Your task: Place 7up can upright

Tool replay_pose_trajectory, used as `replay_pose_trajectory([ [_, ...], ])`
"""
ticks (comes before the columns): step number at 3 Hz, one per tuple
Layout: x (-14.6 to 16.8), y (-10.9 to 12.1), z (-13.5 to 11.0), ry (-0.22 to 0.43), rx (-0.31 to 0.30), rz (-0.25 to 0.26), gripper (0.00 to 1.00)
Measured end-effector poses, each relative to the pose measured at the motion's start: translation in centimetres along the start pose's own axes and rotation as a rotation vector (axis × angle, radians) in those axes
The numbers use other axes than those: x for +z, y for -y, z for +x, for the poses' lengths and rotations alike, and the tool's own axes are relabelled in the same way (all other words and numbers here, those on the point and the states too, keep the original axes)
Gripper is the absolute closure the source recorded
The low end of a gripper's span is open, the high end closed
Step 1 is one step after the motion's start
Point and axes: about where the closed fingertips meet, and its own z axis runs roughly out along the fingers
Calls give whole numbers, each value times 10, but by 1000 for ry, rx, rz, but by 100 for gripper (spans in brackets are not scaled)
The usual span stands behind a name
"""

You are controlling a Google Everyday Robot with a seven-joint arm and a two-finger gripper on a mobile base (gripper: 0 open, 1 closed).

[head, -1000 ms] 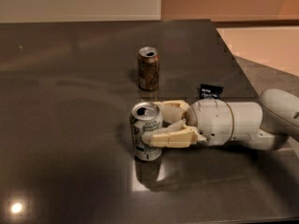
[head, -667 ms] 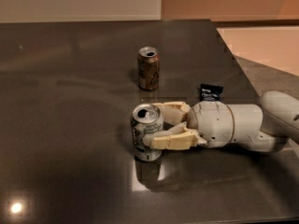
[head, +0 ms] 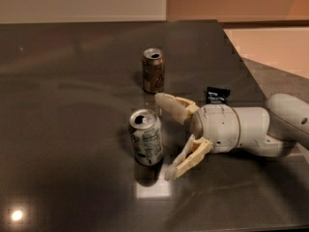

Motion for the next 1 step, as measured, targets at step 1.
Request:
replay_pose_trajectory([
  [1,0,0,0,0,0,0,0],
])
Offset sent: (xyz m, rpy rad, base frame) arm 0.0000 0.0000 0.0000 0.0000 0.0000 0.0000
